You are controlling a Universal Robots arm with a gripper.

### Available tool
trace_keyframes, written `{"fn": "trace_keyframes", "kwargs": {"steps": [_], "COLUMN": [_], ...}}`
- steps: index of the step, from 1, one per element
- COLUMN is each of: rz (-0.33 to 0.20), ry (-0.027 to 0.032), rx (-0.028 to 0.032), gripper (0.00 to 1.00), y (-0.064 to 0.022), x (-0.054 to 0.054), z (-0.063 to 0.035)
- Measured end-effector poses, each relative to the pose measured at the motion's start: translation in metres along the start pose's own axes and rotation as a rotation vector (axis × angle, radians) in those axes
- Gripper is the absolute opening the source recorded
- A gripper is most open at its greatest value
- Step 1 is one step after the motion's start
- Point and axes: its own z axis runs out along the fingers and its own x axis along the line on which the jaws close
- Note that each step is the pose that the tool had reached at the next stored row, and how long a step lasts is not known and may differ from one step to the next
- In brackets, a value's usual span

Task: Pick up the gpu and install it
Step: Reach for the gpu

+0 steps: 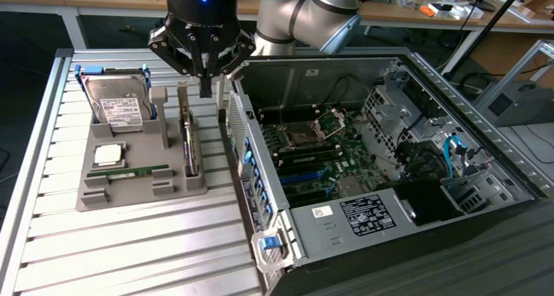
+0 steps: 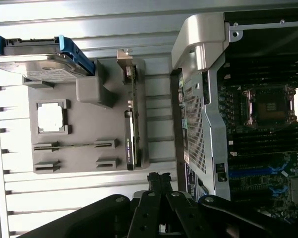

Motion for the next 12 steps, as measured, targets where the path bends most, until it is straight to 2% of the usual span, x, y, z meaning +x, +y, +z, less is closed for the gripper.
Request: {"fn": "trace_keyframes", "kwargs": {"steps": [12], "rz": [0.000], "ry": [0.0001], "rx": [0.0001], "gripper": [0.11], "y": [-0.0002], "x": [0.0034], "z": [-0.0001]}}
